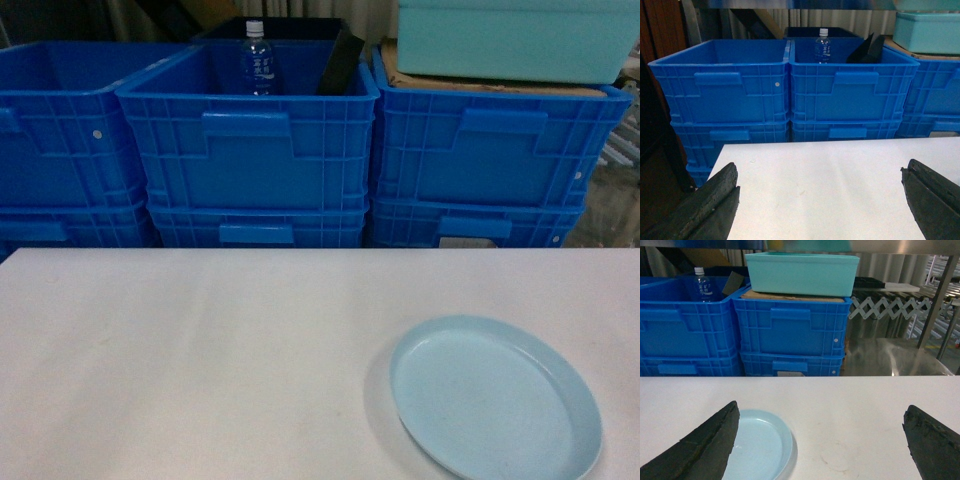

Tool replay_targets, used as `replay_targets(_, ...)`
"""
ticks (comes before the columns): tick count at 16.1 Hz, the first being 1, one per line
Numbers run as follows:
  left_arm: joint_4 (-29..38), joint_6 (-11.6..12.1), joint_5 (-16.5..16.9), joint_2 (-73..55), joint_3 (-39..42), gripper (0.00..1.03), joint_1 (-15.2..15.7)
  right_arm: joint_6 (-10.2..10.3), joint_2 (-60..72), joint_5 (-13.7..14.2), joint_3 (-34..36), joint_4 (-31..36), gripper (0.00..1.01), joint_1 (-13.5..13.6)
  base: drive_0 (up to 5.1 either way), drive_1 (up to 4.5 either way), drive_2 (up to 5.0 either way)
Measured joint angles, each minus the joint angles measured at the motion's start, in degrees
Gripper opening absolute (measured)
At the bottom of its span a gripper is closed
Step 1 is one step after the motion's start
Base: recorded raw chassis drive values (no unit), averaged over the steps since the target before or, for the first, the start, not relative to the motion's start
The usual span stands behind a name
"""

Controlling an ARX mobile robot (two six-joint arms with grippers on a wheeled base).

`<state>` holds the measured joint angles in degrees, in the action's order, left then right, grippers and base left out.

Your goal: Place blue tray on left shelf second layer neatly

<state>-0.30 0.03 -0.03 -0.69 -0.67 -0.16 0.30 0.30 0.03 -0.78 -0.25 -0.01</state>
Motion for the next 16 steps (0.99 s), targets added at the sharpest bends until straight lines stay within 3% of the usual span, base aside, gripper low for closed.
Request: replay_targets(16,0.0,0.0,0.0,0.0,0.0,0.98,0.0,0.0,0.0,0.0,0.0,0.0,0.98,0.0,0.0,0.0,0.0)
